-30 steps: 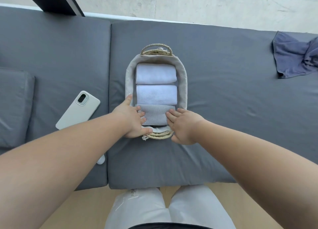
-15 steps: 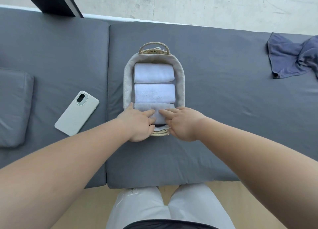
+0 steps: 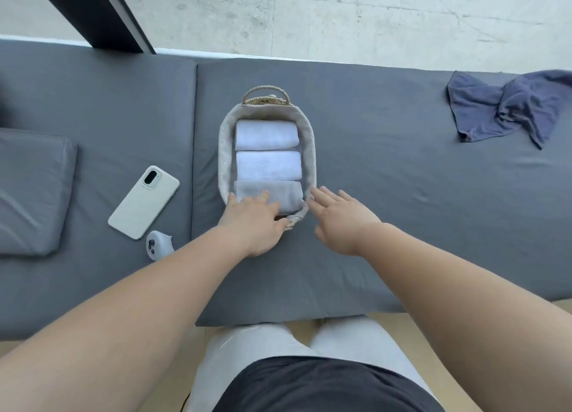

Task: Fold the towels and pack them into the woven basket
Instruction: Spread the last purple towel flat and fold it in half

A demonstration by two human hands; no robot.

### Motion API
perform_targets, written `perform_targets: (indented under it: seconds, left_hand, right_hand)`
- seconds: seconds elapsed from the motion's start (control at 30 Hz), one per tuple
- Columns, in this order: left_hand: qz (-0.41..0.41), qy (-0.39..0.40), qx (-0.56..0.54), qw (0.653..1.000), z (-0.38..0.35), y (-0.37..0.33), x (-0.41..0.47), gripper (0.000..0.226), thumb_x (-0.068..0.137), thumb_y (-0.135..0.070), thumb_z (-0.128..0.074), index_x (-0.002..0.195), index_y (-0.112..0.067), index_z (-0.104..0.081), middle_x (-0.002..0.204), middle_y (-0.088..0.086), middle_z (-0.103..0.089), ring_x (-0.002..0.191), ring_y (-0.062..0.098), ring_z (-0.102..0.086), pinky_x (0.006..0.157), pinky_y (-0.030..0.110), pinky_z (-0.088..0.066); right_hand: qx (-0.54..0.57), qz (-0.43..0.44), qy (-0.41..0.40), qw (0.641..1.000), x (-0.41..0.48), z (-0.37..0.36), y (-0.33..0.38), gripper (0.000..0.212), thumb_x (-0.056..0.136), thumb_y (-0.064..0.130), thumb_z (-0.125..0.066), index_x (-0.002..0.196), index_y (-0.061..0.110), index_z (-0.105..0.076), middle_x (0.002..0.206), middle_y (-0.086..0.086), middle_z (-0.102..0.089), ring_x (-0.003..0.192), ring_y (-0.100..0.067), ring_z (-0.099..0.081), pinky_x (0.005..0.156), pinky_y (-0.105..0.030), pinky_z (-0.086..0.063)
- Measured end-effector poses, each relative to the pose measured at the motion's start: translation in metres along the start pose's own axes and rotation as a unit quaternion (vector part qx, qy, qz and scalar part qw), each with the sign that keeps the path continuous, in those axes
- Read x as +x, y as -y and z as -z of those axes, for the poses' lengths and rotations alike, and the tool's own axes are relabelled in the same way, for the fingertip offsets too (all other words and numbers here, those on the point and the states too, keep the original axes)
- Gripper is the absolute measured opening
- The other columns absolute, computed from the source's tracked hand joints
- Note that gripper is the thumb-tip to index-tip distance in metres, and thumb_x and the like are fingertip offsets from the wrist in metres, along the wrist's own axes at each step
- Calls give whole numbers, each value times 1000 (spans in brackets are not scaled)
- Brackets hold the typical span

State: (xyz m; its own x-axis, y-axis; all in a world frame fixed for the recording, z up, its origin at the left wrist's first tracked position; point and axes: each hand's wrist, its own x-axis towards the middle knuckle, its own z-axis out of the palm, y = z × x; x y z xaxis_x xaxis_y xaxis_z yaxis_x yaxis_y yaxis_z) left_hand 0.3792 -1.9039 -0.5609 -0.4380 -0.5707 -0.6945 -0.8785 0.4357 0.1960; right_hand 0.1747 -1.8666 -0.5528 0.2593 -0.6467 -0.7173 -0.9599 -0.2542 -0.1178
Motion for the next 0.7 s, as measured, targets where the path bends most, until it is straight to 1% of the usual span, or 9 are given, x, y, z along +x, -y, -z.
perform_targets:
  seconds: [0.07, 0.13, 0.17, 0.23, 0.33, 0.43, 0.53, 0.7]
  left_hand:
    - [6, -38, -33, 999, 4, -20, -10, 53, 99, -57, -27, 138, -27, -46, 145, 6, -43, 130, 33, -44, 110, 57, -26]
    - [4, -74, -55, 996, 9, -44, -16, 50, 96, -59, -33, 135, -29, -45, 130, 3, -49, 121, 30, -48, 105, 53, -33]
    - [2, -88, -58, 994, 11, -58, -17, 52, 95, -59, -36, 136, -29, -44, 128, 2, -49, 120, 30, -48, 103, 52, -34]
    - [-1, -107, -54, 993, 17, -89, -14, 57, 93, -60, -42, 140, -28, -40, 132, 2, -46, 123, 30, -46, 104, 51, -35]
    - [5, -134, -27, 991, 25, -144, -1, 60, 92, -61, -45, 141, -27, -38, 141, 4, -42, 127, 31, -43, 106, 50, -35]
    - [19, -148, 1, 989, 30, -209, 19, 63, 92, -61, -45, 145, -28, -35, 151, 7, -35, 136, 32, -37, 112, 51, -29]
    - [43, -148, 21, 988, 35, -275, 36, 67, 92, -62, -45, 149, -29, -32, 157, 8, -29, 142, 31, -30, 117, 52, -23]
    - [56, -153, 25, 986, 47, -376, 50, 67, 92, -63, -44, 149, -31, -30, 158, 6, -29, 143, 29, -28, 118, 52, -20]
  right_hand:
    - [29, -38, -23, 999, -24, -9, -11, 68, 105, 41, -33, 161, 16, -4, 169, -3, 9, 156, -21, 2, 126, -43, -7]
    - [55, -71, -44, 995, -48, -17, -27, 70, 105, 46, -34, 161, 17, -5, 169, -3, 8, 156, -23, 0, 126, -43, -8]
    - [68, -84, -53, 993, -59, -20, -37, 71, 104, 48, -35, 161, 17, -5, 169, -4, 7, 156, -23, -1, 126, -43, -8]
    - [94, -106, -73, 987, -81, -27, -64, 73, 104, 50, -36, 161, 17, -6, 169, -3, 8, 156, -24, -2, 126, -43, -9]
    - [134, -132, -110, 976, -114, -40, -119, 72, 103, 52, -37, 161, 19, -8, 169, -3, 5, 156, -23, -3, 126, -43, -9]
    - [158, -148, -136, 967, -143, -63, -183, 72, 103, 53, -37, 161, 20, -9, 169, -3, 3, 156, -24, -5, 126, -43, -10]
    - [184, -146, -138, 962, -169, -84, -246, 73, 102, 55, -37, 161, 22, -9, 169, -3, 3, 156, -24, -6, 126, -43, -11]
    - [182, -167, -124, 961, -229, -111, -351, 73, 100, 58, -40, 161, 25, -15, 169, -5, 0, 154, -26, -12, 124, -45, -17]
